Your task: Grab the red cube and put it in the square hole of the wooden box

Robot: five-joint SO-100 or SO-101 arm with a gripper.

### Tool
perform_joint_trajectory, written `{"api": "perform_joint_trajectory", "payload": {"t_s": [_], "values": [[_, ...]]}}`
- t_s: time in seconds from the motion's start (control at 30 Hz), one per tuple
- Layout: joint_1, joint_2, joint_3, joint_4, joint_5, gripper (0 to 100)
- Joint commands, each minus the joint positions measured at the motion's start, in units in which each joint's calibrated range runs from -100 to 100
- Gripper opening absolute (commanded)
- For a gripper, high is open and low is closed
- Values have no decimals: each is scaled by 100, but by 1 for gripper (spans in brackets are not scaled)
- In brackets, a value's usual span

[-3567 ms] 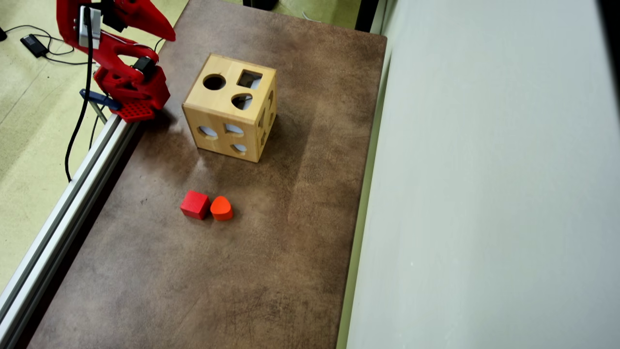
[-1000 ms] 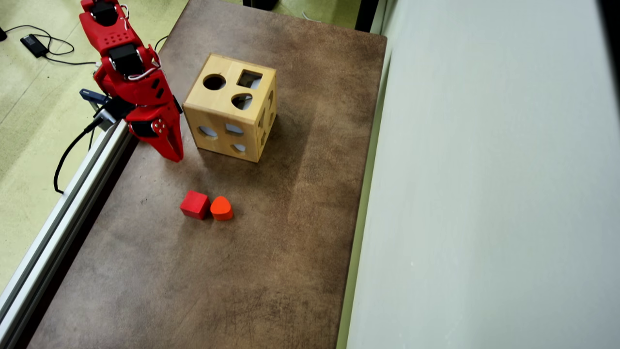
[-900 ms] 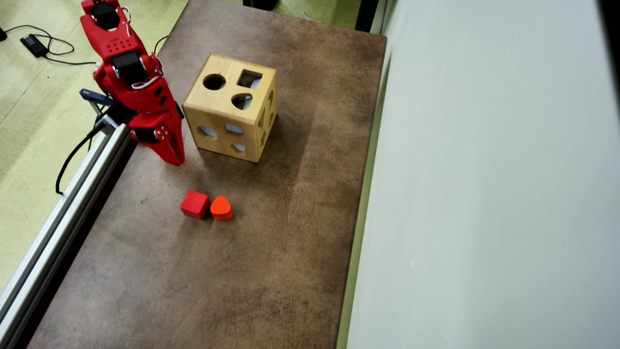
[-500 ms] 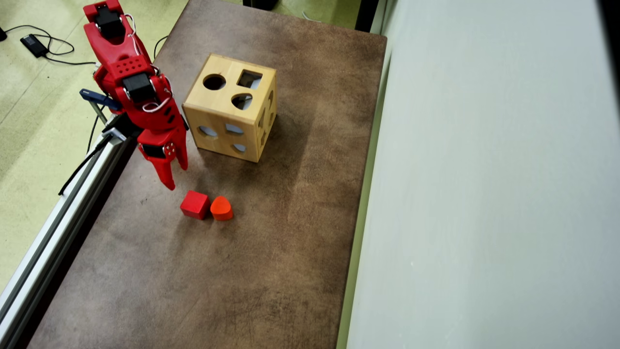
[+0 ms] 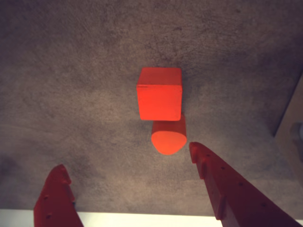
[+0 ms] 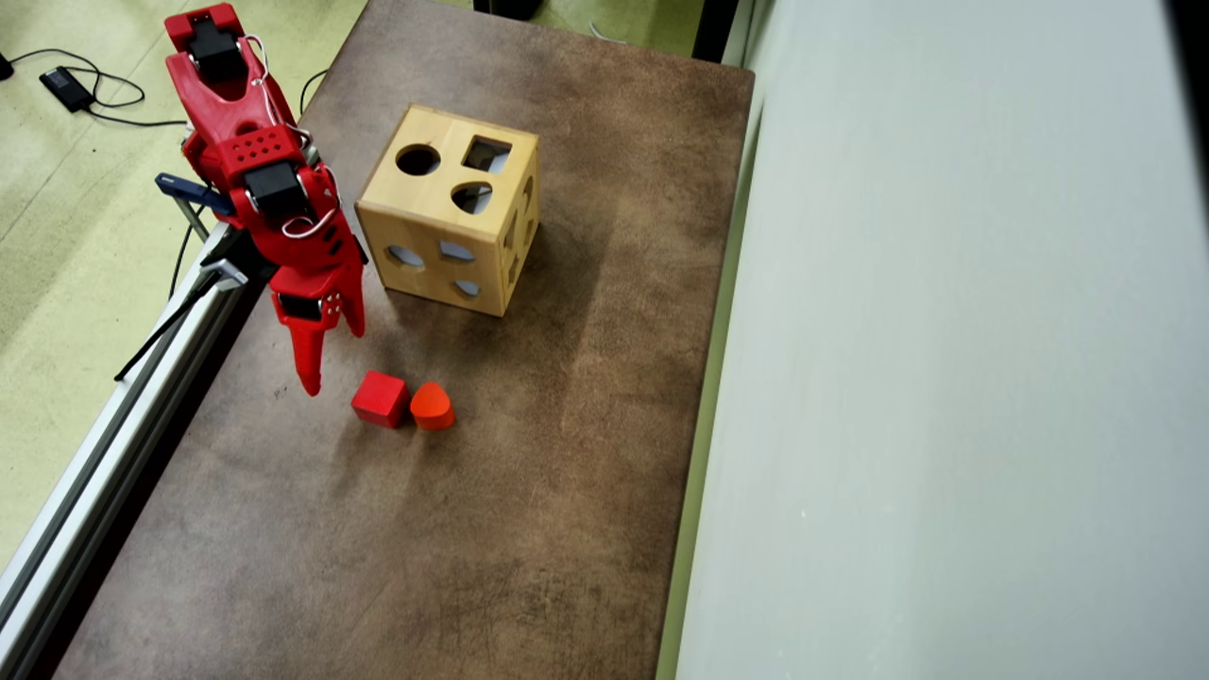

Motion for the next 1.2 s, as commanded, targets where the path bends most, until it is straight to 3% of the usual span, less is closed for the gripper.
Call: {"api": "perform_joint_trajectory", "payload": {"t_s": [0.0,0.57,1.17], "values": [[7,64,-124,-382,-24,39],[-8,1194,-124,-1339,-20,39],[-431,1440,-62,-1259,-83,39]]}}
